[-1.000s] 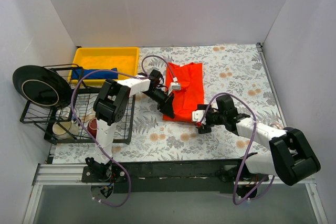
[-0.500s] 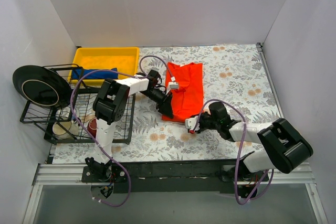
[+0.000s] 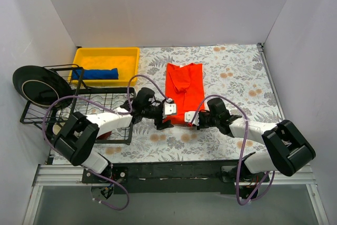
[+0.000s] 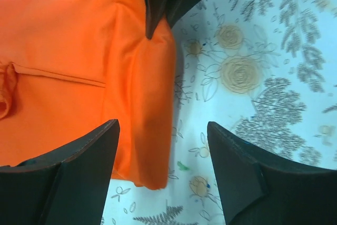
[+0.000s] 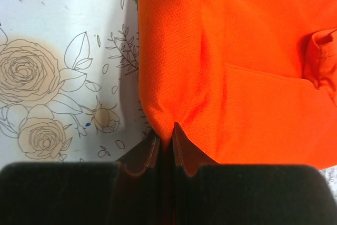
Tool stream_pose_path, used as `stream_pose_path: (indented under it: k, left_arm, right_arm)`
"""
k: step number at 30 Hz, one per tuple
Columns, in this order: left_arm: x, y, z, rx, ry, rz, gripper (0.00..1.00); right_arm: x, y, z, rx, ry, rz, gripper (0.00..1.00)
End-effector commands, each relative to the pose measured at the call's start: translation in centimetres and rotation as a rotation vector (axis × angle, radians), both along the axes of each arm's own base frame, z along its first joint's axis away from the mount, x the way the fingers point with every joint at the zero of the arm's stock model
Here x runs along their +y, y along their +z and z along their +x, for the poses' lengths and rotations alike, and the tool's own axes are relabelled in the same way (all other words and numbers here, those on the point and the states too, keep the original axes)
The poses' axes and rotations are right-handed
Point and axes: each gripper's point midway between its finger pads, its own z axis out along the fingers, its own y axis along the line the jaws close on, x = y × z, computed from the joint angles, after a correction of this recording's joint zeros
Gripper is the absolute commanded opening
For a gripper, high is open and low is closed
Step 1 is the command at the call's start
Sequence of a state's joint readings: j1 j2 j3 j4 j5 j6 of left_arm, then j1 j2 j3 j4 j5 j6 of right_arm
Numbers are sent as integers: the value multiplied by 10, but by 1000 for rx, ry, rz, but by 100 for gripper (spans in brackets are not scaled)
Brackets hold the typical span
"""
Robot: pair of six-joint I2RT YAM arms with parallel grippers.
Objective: Roll the t-shirts
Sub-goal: Roll the T-shirt to the center of the board.
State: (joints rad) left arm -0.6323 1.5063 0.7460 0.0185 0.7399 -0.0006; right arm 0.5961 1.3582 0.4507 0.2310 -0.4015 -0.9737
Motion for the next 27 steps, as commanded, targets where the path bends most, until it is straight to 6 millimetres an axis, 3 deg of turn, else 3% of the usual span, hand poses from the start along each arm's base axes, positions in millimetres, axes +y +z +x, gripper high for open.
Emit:
stream_pose_path:
  k: [1, 9, 16, 24, 26, 27]
  left_arm:
    - [-9, 3, 29, -294, 40, -21, 67]
    - [-11, -22, 20, -333, -19, 19, 64]
    - [-4, -51, 15, -382, -69, 97, 50]
    - [11, -74, 16, -385, -70, 214, 20]
    - [10, -71, 21, -367, -56, 231, 13]
    - [15, -71, 18, -322, -59, 243, 5]
  right_arm:
    - [3, 3, -1, 71, -32, 7, 9]
    - [5, 3, -2, 155, -81, 19, 7]
    - [6, 5, -3, 192, -101, 29, 6]
    - [7, 4, -5, 238, -109, 25, 5]
    - [8, 8, -5, 255, -111, 36, 5]
    - [7, 8, -8, 276, -115, 29, 5]
